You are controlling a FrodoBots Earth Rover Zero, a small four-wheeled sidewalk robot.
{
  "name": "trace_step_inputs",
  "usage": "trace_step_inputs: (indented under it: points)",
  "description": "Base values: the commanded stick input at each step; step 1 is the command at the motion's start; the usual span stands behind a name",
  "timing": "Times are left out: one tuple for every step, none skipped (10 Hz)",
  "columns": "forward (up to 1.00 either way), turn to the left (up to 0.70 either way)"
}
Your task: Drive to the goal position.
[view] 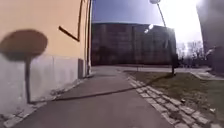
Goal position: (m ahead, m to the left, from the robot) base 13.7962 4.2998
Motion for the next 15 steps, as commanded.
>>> trace_step_inputs:
  points:
    - [0.85,0.00]
    - [0.85,0.00]
    - [0.85,0.00]
    - [0.85,0.00]
    - [0.85,0.00]
    - [0.85,0.00]
    - [0.85,0.00]
    - [0.85,0.00]
    - [0.85,0.00]
    - [0.85,0.00]
    - [0.85,0.00]
    - [0.85,0.00]
    - [0.85,0.00]
    - [0.85,0.00]
    - [0.85,0.00]
